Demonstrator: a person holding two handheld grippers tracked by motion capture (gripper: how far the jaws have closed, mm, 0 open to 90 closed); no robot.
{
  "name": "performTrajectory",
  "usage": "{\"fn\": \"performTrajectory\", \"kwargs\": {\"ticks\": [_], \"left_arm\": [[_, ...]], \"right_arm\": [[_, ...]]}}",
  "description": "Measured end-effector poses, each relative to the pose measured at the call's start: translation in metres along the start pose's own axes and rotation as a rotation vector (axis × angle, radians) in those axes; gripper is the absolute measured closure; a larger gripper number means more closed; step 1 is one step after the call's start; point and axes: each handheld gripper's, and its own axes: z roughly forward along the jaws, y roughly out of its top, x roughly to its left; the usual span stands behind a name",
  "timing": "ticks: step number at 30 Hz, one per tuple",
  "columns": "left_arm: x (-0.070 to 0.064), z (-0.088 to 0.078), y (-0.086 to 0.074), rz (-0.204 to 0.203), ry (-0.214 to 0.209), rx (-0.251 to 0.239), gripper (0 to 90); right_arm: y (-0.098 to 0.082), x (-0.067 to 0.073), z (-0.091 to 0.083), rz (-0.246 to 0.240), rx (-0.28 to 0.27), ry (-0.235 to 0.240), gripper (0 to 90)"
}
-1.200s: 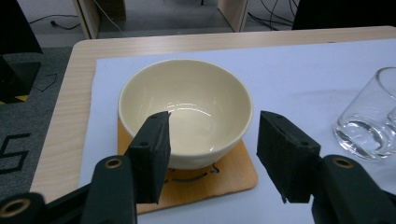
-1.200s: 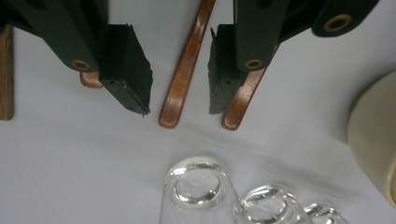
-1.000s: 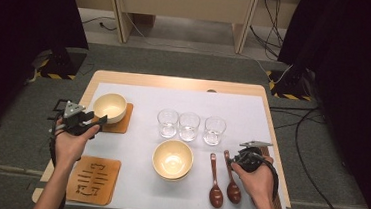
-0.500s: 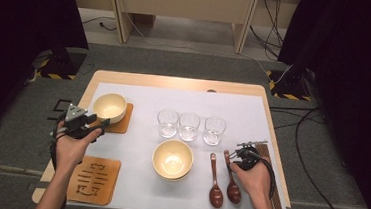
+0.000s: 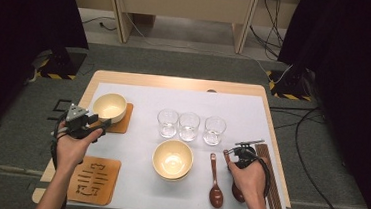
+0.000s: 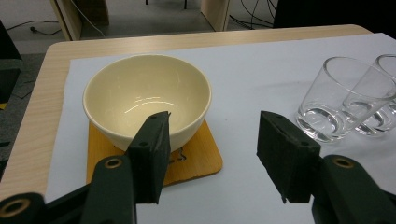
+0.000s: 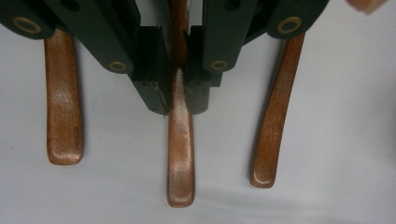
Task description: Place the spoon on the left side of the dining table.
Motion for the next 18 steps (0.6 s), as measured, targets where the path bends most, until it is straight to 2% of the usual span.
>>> {"fn": "performTrajectory", "kwargs": {"ticks": [5,10,18], "left_arm": [[0.0003,0.0007,-0.0009,0.001,0.001,0.003,43.8],[0.0001,0.0020,-0.0014,0.001,-0.002,0.006,43.9],[-0.0003,0.0018,-0.0012,0.003,-0.003,0.004,43.9]], "right_arm": [[0.0001,0.0008,-0.0010,0.003,-0.009,-0.024,81.0],[0.0003,0.0025,-0.0033,0.007,-0.010,-0.029,81.6],[0.0018,0.0084,-0.0051,-0.029,0.002,-0.029,85.2]]}}
